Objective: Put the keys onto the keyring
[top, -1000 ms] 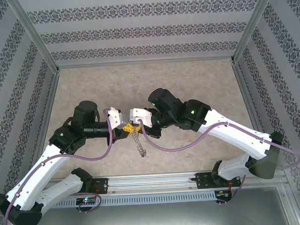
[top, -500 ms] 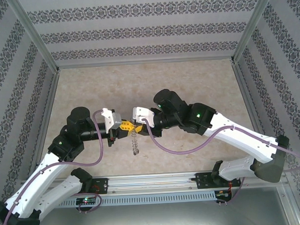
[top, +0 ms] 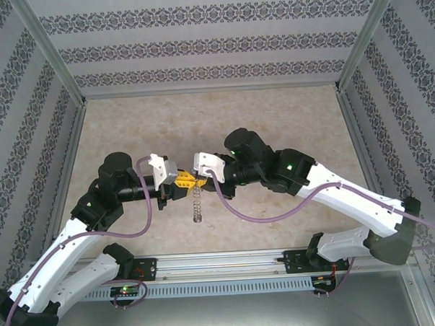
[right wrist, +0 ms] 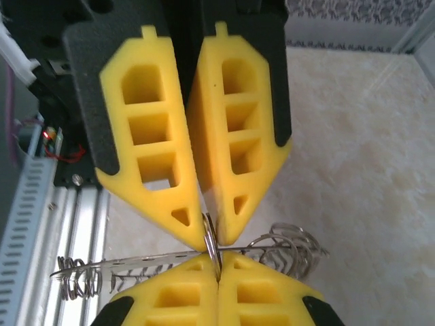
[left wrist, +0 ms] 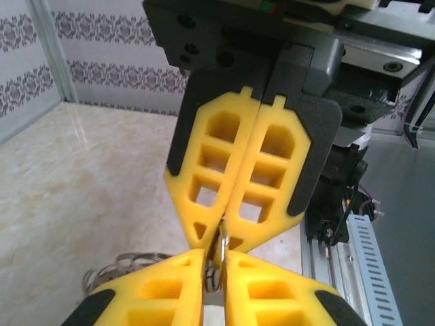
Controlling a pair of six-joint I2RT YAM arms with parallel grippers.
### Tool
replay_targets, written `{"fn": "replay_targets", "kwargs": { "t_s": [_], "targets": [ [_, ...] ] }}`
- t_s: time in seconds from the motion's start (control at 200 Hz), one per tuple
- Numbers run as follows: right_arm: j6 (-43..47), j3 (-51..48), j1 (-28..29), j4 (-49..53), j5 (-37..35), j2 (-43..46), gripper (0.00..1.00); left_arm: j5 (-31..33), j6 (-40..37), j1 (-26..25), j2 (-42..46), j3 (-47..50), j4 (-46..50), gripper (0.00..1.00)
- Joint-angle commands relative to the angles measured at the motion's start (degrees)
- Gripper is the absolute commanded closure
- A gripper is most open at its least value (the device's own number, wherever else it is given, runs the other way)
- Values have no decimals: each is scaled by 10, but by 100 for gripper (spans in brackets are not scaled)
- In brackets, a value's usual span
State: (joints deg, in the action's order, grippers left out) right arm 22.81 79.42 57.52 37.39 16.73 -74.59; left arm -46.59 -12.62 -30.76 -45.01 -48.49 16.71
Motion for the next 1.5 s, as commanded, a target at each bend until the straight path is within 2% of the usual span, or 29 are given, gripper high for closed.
{"fn": "replay_targets", "kwargs": {
  "t_s": [0.0, 0.05, 0.1, 0.33, 0.44, 0.53, 0.654, 0.734, 0.809, 0.874, 0.984, 1.084, 1.164, 1.264, 1.319, 1.494],
  "targets": [
    [46, 52, 13, 57, -62, -32, 100, 31, -79, -7, -20, -52, 111, 85],
    [53, 61, 15, 65, -67, -40, 100, 36, -87, -8, -25, -58, 122, 87],
    [58, 67, 19, 69, -68, -44, 100, 35, -89, -8, -25, -58, 122, 100],
    [48, 40, 22, 38, -57, -19, 100, 20, -48, -8, -1, -32, 52, 100],
    [19, -4, 19, -13, -22, 12, 88, -2, -4, -8, 27, -8, -33, 100],
    [-8, -30, 14, -51, 12, 29, 84, -21, 46, -8, 43, 11, -115, 100],
    [-29, -52, 8, -89, 37, 46, 86, -47, 107, -8, 47, 35, -206, 100],
    [-35, -56, 4, -99, 48, 53, 92, -59, 133, -8, 49, 47, -246, 100],
    [-38, -58, 1, -104, 50, 59, 100, -65, 133, -8, 45, 47, -234, 100],
    [-37, -58, -1, -103, 44, 61, 100, -60, 119, -8, 45, 44, -207, 100],
    [-21, -42, 0, -75, 18, 56, 100, -27, 43, -8, 38, 19, -84, 100],
    [15, 8, 7, -8, -28, 25, 100, 15, -37, -9, 14, -18, 42, 88],
    [43, 49, 18, 52, -66, -7, 100, 46, -81, -12, -7, -42, 107, 87],
    [61, 80, 28, 89, -84, -32, 100, 55, -90, -13, -14, -48, 113, 92],
    [63, 86, 32, 94, -89, -39, 100, 56, -91, -13, -18, -49, 111, 100],
    [50, 65, 34, 70, -74, -22, 100, 55, -58, -14, -5, -30, 60, 100]
  ]
}}
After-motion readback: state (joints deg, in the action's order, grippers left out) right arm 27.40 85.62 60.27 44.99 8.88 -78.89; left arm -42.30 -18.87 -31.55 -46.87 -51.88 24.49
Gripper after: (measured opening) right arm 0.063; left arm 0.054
